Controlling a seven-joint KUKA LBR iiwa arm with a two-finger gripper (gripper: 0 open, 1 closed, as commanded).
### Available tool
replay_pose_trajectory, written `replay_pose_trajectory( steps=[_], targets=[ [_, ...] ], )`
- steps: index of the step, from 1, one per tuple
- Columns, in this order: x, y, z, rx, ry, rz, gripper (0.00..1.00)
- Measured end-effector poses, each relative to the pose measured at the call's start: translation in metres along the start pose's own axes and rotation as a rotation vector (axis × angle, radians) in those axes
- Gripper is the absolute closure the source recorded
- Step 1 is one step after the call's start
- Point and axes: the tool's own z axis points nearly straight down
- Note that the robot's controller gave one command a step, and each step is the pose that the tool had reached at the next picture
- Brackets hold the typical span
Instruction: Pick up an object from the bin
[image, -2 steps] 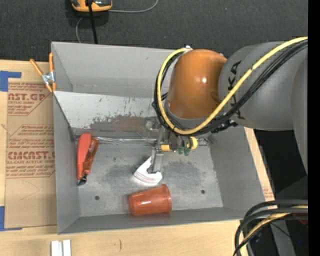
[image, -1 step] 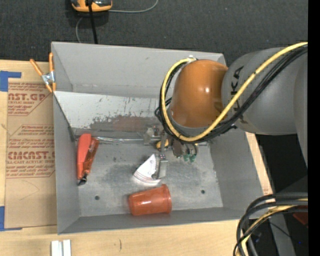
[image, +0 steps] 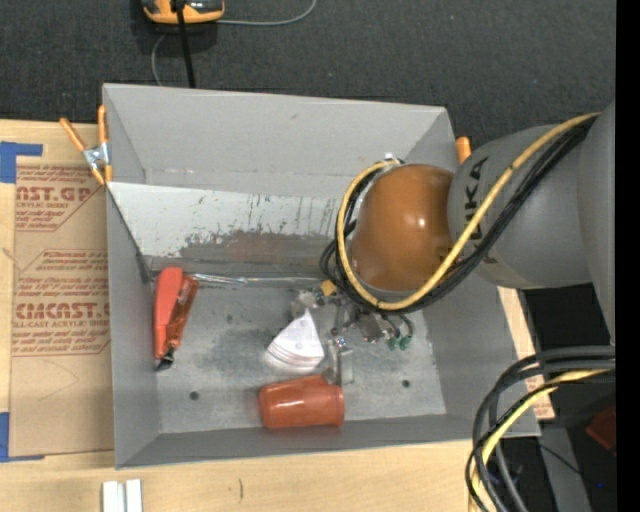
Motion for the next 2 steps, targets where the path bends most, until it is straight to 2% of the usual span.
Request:
replay_pose_trajectory(
  steps=[1, 2],
  targets=[
    [-0.02, -0.004, 0.04, 0.0, -0.013, 0.056, 0.0],
    [0.0, 0.007, 0.03, 0.0, -0.006, -0.26, 1.0]
  ],
)
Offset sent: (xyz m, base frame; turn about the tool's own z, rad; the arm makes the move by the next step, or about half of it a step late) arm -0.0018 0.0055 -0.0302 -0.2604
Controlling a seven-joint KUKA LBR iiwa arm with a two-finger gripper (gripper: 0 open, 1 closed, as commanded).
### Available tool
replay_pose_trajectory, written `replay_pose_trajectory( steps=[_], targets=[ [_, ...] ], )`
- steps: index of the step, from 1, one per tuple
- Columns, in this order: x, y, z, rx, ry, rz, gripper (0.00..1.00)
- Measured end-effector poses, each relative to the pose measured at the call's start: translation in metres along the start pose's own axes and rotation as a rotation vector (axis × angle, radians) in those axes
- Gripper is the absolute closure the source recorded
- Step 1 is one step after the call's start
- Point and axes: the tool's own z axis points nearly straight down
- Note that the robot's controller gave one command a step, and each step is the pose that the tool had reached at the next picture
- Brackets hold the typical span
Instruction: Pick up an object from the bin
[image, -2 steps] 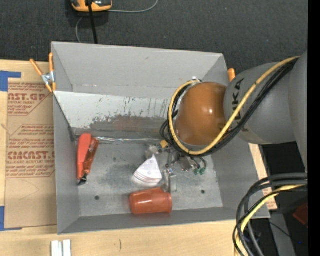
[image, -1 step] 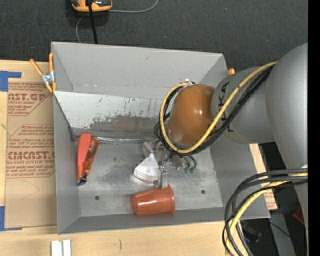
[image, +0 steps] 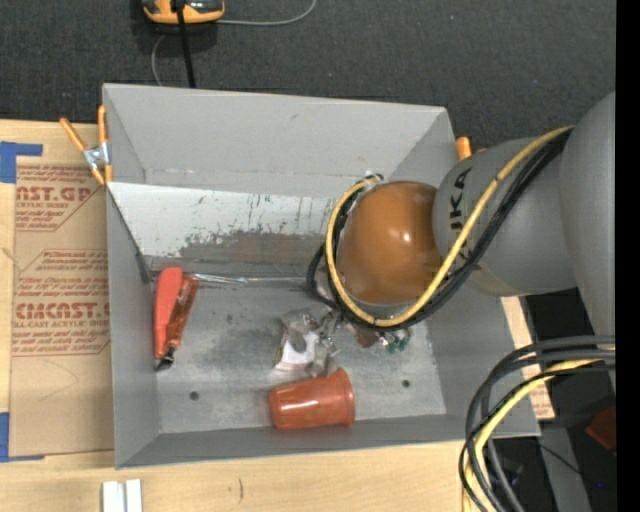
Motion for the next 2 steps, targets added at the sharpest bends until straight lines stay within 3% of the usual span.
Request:
replay_pose_trajectory(
  steps=[1, 2],
  targets=[
    [0.0, 0.0, 0.0, 0.0, 0.0, 0.0, 1.0],
    [-0.004, 0.004, -0.049, -0.003, 0.007, -0.007, 1.0]
  ],
)
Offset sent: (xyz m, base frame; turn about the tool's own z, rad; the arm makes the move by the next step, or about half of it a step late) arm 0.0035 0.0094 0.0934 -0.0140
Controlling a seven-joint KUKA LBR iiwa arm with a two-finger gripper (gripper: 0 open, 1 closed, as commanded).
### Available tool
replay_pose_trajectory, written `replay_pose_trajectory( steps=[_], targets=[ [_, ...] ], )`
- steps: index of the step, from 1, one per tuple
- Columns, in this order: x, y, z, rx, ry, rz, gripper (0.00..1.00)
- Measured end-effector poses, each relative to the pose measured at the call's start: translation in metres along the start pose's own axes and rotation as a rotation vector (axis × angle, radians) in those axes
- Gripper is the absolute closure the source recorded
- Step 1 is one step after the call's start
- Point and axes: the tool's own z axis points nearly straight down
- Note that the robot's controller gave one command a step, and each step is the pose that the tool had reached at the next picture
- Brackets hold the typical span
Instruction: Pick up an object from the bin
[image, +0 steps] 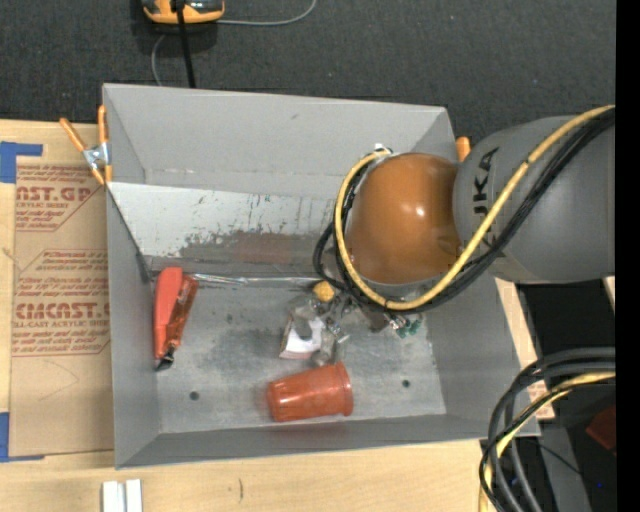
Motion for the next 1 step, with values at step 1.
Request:
replay_pose_trajectory(
  steps=[1],
  targets=[
    [-0.0073, -0.0012, -0.0532, 0.002, -0.005, -0.031, 1.0]
  ],
)
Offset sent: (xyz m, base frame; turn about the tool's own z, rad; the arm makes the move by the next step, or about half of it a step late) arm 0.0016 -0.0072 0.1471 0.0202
